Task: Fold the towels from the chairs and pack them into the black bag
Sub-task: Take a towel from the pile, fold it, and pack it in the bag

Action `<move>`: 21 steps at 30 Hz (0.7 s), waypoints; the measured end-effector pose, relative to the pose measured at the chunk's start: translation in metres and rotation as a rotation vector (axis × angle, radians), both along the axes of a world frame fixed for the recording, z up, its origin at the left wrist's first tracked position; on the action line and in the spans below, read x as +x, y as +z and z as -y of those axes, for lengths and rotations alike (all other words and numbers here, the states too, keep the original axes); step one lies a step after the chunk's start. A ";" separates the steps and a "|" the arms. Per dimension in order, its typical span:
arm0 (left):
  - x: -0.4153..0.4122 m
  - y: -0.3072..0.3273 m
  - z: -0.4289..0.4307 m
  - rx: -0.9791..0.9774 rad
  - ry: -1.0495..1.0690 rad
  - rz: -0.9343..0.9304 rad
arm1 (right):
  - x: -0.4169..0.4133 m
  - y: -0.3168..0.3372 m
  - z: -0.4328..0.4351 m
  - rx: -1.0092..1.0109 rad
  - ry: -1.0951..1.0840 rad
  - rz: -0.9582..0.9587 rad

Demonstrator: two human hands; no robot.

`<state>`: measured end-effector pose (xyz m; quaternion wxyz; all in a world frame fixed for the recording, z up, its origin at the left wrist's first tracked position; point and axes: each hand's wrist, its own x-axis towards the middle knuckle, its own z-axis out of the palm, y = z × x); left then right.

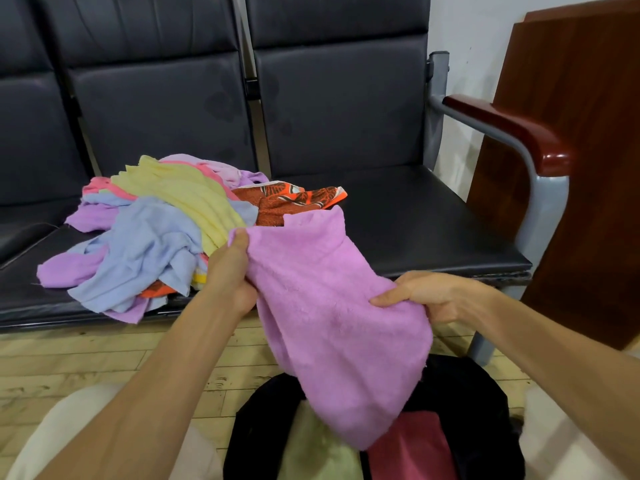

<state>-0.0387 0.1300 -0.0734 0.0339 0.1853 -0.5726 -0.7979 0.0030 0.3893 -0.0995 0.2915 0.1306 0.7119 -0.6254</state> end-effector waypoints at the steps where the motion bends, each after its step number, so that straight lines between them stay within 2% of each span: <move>1: -0.001 0.000 0.002 0.005 0.017 0.000 | 0.000 0.002 0.000 -0.030 0.002 -0.044; 4: -0.002 0.001 0.006 0.004 0.039 -0.022 | -0.005 0.007 -0.004 -0.106 -0.073 -0.205; 11: 0.000 0.003 0.006 -0.098 0.034 -0.130 | -0.014 0.022 -0.016 -0.239 -0.461 -0.454; 12: 0.000 0.003 0.008 -0.106 0.031 -0.138 | -0.014 0.024 -0.018 -0.209 -0.492 -0.492; 14: -0.001 0.003 0.011 -0.119 0.037 -0.144 | -0.014 0.025 -0.025 -0.023 -0.527 -0.607; 16: -0.002 0.003 0.013 -0.134 0.047 -0.145 | -0.015 0.026 -0.028 0.209 -0.483 -0.715; 17: -0.002 0.003 0.013 -0.140 0.053 -0.147 | -0.015 0.027 -0.028 0.258 -0.444 -0.749; 21: 0.000 0.007 0.012 -0.125 0.065 -0.148 | -0.014 0.033 -0.033 0.215 -0.310 -0.804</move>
